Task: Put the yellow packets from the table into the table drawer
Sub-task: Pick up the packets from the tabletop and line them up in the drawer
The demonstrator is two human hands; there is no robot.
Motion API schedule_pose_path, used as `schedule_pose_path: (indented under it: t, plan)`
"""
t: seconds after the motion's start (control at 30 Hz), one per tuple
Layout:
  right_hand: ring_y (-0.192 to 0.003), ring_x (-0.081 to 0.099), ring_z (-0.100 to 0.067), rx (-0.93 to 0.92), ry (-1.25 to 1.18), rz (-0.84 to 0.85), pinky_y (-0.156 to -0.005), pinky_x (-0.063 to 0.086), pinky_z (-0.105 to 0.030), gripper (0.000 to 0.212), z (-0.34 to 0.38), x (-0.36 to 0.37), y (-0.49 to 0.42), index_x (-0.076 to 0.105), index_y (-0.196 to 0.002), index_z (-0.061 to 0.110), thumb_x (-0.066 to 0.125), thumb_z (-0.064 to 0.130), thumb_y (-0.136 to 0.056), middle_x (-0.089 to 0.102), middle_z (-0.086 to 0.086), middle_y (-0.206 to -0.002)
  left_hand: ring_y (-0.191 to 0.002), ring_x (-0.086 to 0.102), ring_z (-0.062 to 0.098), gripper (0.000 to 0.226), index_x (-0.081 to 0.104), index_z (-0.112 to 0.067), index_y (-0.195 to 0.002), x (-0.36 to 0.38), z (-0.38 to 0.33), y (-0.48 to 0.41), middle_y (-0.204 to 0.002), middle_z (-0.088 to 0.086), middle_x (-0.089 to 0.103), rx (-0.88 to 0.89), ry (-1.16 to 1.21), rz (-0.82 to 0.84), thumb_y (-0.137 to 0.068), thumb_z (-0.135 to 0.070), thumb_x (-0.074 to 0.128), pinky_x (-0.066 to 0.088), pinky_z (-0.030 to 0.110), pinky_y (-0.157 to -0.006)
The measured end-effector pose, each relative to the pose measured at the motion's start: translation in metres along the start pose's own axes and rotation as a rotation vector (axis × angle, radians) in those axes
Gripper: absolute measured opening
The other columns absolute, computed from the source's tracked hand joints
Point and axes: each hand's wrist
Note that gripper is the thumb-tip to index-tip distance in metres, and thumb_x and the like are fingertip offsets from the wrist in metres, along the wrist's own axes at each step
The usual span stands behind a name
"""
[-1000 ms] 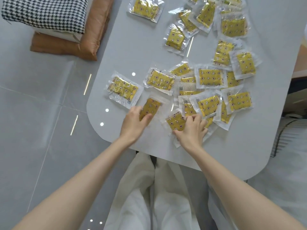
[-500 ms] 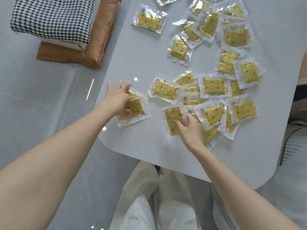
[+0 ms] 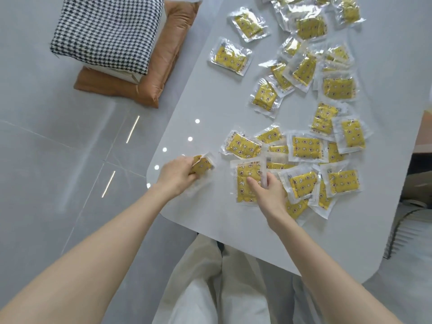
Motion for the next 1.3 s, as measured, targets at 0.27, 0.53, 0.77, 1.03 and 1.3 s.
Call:
schedule_pose_path:
  t: [0.27, 0.53, 0.77, 1.03, 1.3]
  plan:
    - [-0.091, 0.064, -0.021, 0.017, -0.193, 0.193, -0.071, 0.044, -0.021, 0.034, 0.066, -0.037, 0.059, 0.063, -0.104, -0.003, 0.065, 0.028, -0.090, 0.067, -0.019, -0.103, -0.084, 0.064, 0.022, 0.044, 0.040, -0.024, -0.099, -0.058, -0.044, 0.078, -0.092, 0.001, 0.065, -0.258, 0.748, -0.143, -0.076, -0.038, 0.074, 0.054, 0.041, -0.073]
    - [-0.106, 0.066, -0.023, -0.079, -0.299, 0.414, -0.099, 0.049, -0.039, 0.032, 0.142, -0.077, 0.133, 0.068, -0.108, 0.012, 0.071, 0.031, -0.082, 0.073, -0.005, -0.105, -0.075, 0.069, 0.000, 0.077, 0.020, -0.040, -0.128, -0.162, -0.081, 0.170, -0.095, 0.004, 0.067, -0.210, 1.244, -0.407, -0.079, -0.019, 0.075, 0.058, 0.022, -0.063]
    - [-0.086, 0.073, -0.019, -0.213, -0.335, 0.454, -0.074, 0.059, -0.030, 0.016, 0.209, -0.061, 0.189, 0.071, -0.101, 0.013, 0.070, 0.018, -0.086, 0.076, -0.005, -0.093, -0.074, 0.065, 0.012, 0.019, 0.059, -0.029, -0.094, -0.219, -0.054, 0.213, -0.101, -0.008, 0.066, -0.038, 1.087, -0.452, -0.081, -0.033, 0.072, 0.055, 0.033, -0.063]
    - [-0.089, 0.073, -0.027, -0.254, -0.406, 0.357, -0.079, 0.059, -0.039, 0.030, 0.291, 0.029, 0.201, 0.067, -0.107, 0.004, 0.076, 0.014, -0.080, 0.075, -0.012, -0.099, -0.063, 0.057, -0.003, 0.021, 0.066, -0.014, -0.093, -0.279, 0.030, 0.204, -0.099, -0.005, 0.067, -0.006, 1.061, -0.469, -0.081, -0.030, 0.070, 0.044, 0.008, -0.055]
    - [-0.080, 0.074, -0.022, -0.293, -0.477, 0.227, -0.070, 0.059, -0.033, 0.026, 0.381, 0.155, 0.208, 0.068, -0.096, 0.003, 0.079, 0.017, -0.077, 0.075, -0.011, -0.091, -0.093, 0.069, 0.021, 0.031, 0.063, -0.029, -0.093, -0.367, 0.165, 0.166, -0.100, -0.005, 0.071, 0.041, 1.050, -0.285, -0.070, -0.046, 0.076, 0.057, 0.046, -0.081]
Point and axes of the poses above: each hand's wrist, its own y-axis away from the middle knuckle, its own x-axis out of the palm, z = x × y
